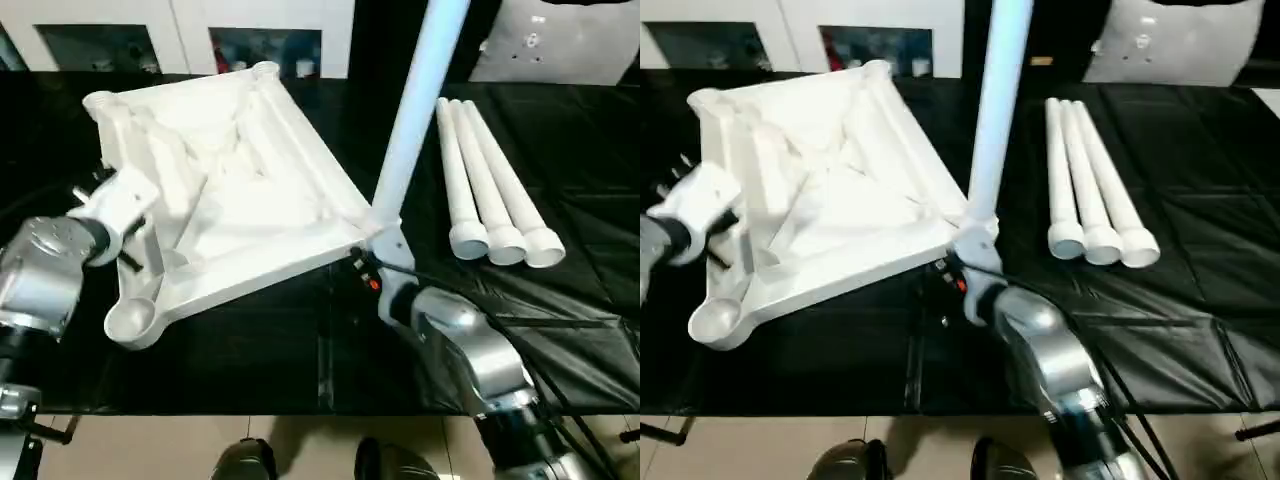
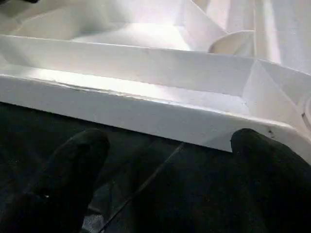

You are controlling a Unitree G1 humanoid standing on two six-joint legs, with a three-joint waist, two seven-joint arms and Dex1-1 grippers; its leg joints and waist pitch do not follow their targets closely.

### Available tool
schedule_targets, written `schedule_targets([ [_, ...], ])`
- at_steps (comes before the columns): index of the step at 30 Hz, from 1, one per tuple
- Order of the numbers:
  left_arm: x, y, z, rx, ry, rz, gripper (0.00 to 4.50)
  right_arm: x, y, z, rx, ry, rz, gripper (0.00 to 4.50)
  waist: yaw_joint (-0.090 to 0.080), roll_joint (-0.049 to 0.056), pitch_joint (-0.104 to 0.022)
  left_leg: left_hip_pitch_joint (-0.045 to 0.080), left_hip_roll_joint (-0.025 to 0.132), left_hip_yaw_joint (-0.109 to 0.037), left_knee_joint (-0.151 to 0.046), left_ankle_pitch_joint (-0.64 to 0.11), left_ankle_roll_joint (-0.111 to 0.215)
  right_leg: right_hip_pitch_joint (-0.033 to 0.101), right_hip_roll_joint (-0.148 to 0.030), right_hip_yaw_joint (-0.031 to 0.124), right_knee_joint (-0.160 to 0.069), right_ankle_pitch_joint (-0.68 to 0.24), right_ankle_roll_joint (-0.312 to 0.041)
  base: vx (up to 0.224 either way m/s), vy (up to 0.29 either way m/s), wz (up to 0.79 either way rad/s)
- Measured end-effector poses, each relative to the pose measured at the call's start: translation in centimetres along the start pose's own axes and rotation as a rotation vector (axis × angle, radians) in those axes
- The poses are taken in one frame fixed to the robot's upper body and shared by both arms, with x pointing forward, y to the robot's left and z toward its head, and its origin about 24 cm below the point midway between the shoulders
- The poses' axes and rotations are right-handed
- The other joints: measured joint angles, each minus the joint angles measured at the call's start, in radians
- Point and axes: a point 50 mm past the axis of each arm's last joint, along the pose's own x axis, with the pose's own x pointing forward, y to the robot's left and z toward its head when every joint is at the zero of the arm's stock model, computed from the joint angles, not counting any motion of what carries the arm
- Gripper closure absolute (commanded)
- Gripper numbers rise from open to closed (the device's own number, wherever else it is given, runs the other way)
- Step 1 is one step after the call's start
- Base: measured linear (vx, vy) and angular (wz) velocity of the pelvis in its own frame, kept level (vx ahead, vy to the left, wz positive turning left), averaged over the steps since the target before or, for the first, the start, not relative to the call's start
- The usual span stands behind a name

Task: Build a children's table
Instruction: Pick table leg

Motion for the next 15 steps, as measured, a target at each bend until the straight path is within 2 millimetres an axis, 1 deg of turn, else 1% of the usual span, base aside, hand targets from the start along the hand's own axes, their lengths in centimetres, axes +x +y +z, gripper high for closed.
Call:
schedule_targets([
  [4, -0.1, 0.1, -0.8, 0.019, 0.047, -0.002, 4.43, 0.5, -0.1, -0.2, -0.002, 0.019, -0.013, 0.00, -0.002, 0.000, 0.000, 0.002, 0.001, 0.000, 0.000, 0.001, -0.002, 0.001, 0.001, 0.000, 0.000, 0.002, 0.001, 0.000, 0.000, 0.00],
  [6, -0.4, -0.5, -1.1, 0.019, 0.051, -0.067, 4.43, 0.8, -0.1, -0.3, 0.000, 0.023, -0.015, 0.00, -0.002, 0.000, 0.000, 0.004, 0.001, 0.000, 0.000, 0.001, -0.002, 0.003, 0.001, 0.000, 0.000, 0.002, 0.002, 0.000, 0.000, 0.00],
  [7, -0.8, -1.2, -1.1, 0.028, 0.044, -0.153, 4.43, 1.2, -0.3, -0.3, 0.000, 0.028, -0.024, 0.00, -0.008, 0.000, 0.000, 0.005, 0.001, 0.000, 0.000, 0.001, -0.002, 0.003, 0.001, 0.000, 0.000, 0.002, 0.002, 0.000, 0.000, 0.00],
  [8, -1.1, -1.8, -1.0, 0.033, 0.035, -0.211, 4.43, 1.3, -0.4, -0.3, -0.003, 0.027, -0.033, 0.00, -0.009, 0.001, -0.001, 0.006, 0.001, 0.000, 0.000, 0.001, -0.002, 0.004, 0.001, 0.000, -0.001, 0.002, 0.002, 0.000, 0.000, 0.00],
  [10, -1.5, -3.7, -0.6, 0.048, 0.006, -0.352, 4.43, 1.6, -1.0, -0.2, -0.006, 0.030, -0.059, 0.00, -0.010, 0.003, -0.002, 0.007, 0.001, 0.000, 0.000, 0.001, -0.002, 0.004, 0.001, 0.002, 0.000, 0.002, 0.002, 0.000, 0.000, 0.00],
  [11, -1.7, -3.9, -0.5, 0.054, -0.005, -0.377, 4.43, 1.7, -1.2, -0.2, -0.005, 0.031, -0.068, 0.00, -0.009, 0.003, -0.002, 0.007, 0.001, 0.000, 0.000, 0.001, -0.002, 0.005, 0.001, 0.001, 0.000, 0.002, 0.002, 0.000, 0.000, 0.00],
  [14, -2.6, -5.1, -0.2, 0.057, -0.031, -0.520, 4.43, 1.9, -1.7, -0.3, -0.006, 0.035, -0.092, 0.00, -0.007, 0.011, -0.007, 0.008, 0.001, 0.000, 0.000, 0.001, -0.002, 0.006, 0.002, 0.002, 0.000, 0.002, 0.002, 0.000, 0.000, 0.00],
  [15, -3.0, -5.6, -0.3, 0.058, -0.032, -0.566, 4.43, 2.0, -1.7, -0.3, -0.005, 0.036, -0.094, 0.00, -0.007, 0.012, -0.008, 0.008, 0.001, 0.000, 0.000, 0.001, -0.002, 0.006, 0.002, 0.002, 0.000, 0.002, 0.002, 0.000, 0.000, 0.00],
])
